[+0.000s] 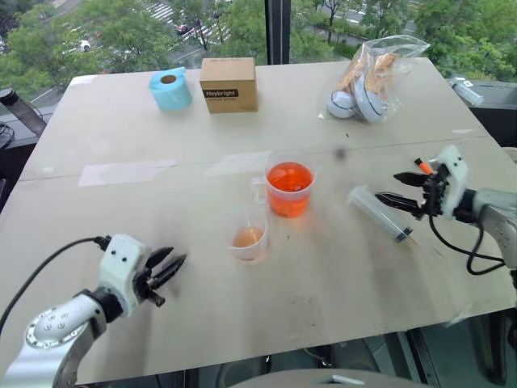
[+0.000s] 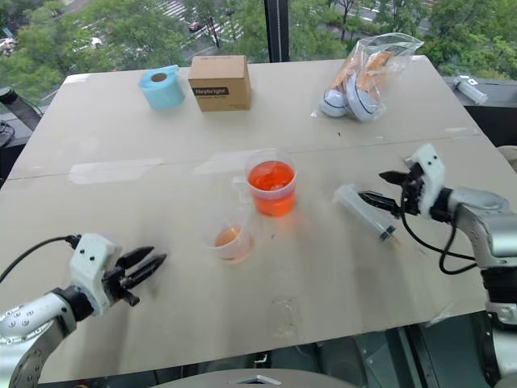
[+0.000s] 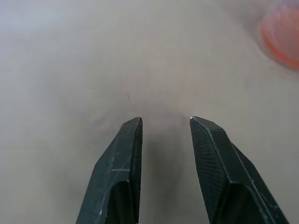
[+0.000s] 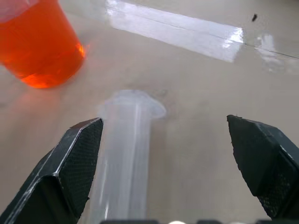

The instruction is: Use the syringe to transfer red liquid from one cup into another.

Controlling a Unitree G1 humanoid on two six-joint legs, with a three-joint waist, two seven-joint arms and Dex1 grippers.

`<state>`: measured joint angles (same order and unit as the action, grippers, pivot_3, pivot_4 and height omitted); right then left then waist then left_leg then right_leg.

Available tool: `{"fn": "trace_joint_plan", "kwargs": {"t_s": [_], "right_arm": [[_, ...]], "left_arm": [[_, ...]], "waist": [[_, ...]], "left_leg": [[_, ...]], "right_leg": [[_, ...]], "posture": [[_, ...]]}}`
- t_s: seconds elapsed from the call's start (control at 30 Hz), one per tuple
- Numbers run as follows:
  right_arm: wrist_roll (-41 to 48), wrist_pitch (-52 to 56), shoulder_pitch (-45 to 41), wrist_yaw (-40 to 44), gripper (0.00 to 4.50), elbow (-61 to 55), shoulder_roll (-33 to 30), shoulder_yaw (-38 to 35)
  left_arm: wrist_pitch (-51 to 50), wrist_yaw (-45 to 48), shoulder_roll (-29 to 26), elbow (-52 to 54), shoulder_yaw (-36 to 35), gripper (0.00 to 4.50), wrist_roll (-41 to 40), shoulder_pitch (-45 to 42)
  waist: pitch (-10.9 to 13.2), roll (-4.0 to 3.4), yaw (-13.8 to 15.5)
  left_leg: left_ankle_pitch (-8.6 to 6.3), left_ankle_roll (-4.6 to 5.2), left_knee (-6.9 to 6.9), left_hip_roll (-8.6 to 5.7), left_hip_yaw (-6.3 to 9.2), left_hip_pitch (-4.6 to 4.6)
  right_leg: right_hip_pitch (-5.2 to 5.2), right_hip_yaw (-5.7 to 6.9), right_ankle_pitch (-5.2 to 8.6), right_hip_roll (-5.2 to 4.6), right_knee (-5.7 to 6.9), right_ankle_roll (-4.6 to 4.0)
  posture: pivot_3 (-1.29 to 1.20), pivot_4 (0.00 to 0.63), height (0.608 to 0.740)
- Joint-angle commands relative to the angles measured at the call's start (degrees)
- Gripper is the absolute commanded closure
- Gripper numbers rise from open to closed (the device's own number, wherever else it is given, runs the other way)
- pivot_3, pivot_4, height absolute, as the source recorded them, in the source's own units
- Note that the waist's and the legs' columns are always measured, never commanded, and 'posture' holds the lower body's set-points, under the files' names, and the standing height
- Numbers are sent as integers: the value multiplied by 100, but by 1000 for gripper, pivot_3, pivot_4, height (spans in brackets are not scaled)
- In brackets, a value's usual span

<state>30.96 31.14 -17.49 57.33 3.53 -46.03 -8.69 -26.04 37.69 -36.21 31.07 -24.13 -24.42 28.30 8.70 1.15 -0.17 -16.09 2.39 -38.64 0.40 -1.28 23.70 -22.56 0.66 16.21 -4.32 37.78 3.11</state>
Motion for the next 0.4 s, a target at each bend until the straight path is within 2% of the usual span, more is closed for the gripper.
{"fn": "trace_joint_plan", "kwargs": {"t_s": [0.03,0.17,0.23,0.4], "right_arm": [[61,-870,1047,990,26,-117,-386,-702],[139,-1755,2131,1546,26,79,-159,-1156],[98,-2001,2454,1710,26,185,-110,-1226],[-217,-2684,2724,1684,26,407,23,-1165]], "left_arm": [[373,130,133,283,-100,2908,19,321],[581,418,305,444,-60,2908,-199,638],[643,495,324,470,-45,2908,-173,741],[936,669,328,292,-7,2908,-34,920]], "waist": [[-6,-10,24],[-11,-20,25],[-12,-38,-16],[-17,-47,-62]], "left_leg": [[-5,10,0,0,0,-2],[-14,23,0,1,-1,-33],[-20,32,11,3,-2,-96],[-22,37,13,3,-7,-130]], "right_leg": [[5,0,0,-1,0,0],[36,0,1,-2,-1,-2],[96,-1,3,-2,-12,-5],[117,-9,12,-4,-4,-27]], "posture": [[0,150,740],[0,150,740],[0,150,740],[0,150,740]]}}
